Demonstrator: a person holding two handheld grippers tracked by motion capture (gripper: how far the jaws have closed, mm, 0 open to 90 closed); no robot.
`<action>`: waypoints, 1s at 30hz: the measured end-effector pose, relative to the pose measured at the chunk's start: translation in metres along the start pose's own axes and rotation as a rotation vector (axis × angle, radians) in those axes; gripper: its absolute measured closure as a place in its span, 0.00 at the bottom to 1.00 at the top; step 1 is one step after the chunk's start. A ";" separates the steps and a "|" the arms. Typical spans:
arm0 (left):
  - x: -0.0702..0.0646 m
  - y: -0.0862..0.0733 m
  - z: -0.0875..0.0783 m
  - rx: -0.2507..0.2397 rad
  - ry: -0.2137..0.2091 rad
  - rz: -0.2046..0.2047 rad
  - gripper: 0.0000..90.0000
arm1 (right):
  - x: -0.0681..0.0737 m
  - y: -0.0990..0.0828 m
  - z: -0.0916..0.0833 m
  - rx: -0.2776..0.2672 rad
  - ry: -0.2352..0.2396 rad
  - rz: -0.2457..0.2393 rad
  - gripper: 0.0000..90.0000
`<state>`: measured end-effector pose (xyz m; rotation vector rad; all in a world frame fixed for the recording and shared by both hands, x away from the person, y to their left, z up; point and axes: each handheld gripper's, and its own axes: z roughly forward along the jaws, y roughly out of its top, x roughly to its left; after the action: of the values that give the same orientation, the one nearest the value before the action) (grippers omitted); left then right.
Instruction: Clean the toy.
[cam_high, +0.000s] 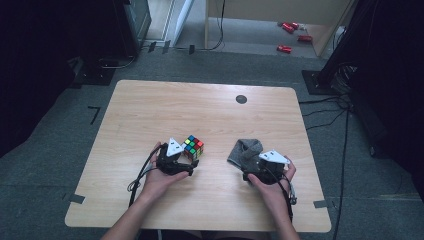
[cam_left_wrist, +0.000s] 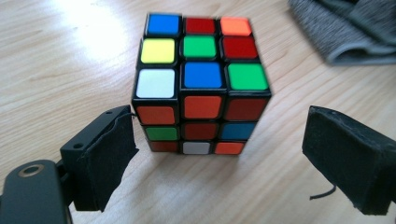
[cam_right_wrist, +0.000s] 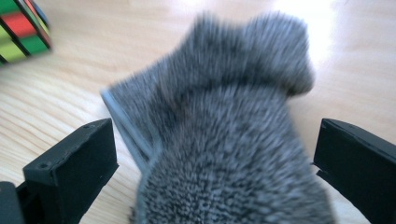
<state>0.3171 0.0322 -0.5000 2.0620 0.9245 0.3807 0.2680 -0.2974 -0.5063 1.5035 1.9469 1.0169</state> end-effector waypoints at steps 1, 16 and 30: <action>0.001 0.001 -0.004 -0.010 0.001 -0.003 0.11 | 0.000 0.002 -0.003 -0.010 0.000 0.002 0.00; 0.024 -0.015 -0.070 -0.129 0.007 -0.094 0.09 | -0.027 0.008 -0.050 -0.011 0.037 0.005 0.00; 0.063 -0.079 -0.114 -0.077 0.136 -0.182 0.09 | -0.061 -0.031 -0.079 0.012 -0.031 0.056 0.00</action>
<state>0.2596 0.1731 -0.4956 1.8825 1.1513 0.4552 0.2079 -0.3809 -0.4868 1.5790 1.9026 1.0007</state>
